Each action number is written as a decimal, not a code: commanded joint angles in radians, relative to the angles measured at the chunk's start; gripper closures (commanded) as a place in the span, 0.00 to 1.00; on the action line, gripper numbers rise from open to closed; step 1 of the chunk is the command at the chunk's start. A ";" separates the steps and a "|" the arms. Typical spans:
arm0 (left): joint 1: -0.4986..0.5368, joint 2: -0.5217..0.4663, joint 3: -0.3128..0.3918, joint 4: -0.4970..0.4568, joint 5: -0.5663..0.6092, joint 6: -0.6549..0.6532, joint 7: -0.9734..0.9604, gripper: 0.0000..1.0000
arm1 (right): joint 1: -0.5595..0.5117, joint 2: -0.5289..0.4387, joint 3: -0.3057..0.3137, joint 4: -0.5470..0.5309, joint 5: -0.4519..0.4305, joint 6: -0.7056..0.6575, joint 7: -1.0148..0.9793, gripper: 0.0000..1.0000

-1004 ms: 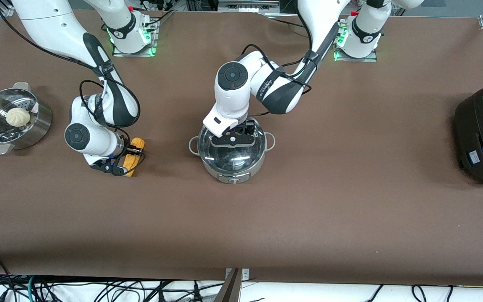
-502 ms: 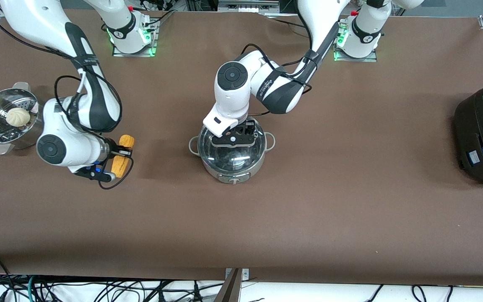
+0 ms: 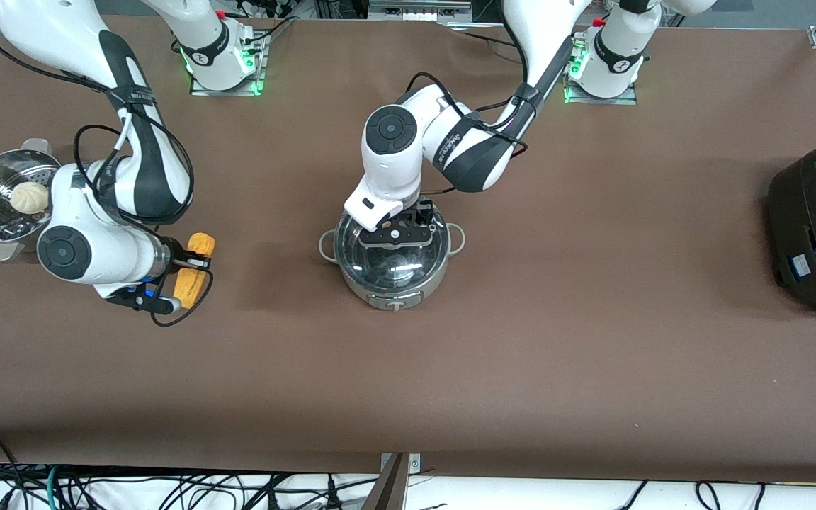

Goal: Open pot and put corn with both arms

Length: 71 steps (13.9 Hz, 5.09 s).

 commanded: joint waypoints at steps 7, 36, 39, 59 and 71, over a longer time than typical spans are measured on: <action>-0.008 0.007 0.009 0.064 0.007 -0.047 -0.021 0.16 | -0.003 0.013 0.003 0.035 -0.021 -0.031 -0.012 0.87; -0.012 0.025 0.010 0.072 0.007 -0.044 -0.067 0.79 | 0.000 0.019 0.005 0.030 -0.021 -0.031 -0.013 0.86; -0.009 0.016 0.007 0.072 0.003 -0.059 -0.067 0.80 | 0.000 0.019 0.005 0.030 -0.021 -0.031 -0.013 0.86; 0.294 -0.180 0.016 0.002 -0.013 -0.309 0.554 0.80 | 0.049 0.006 0.051 0.061 -0.005 -0.054 0.088 0.86; 0.546 -0.361 0.015 -0.400 0.068 -0.090 0.952 0.79 | 0.340 0.055 0.279 0.182 -0.101 0.130 0.634 0.85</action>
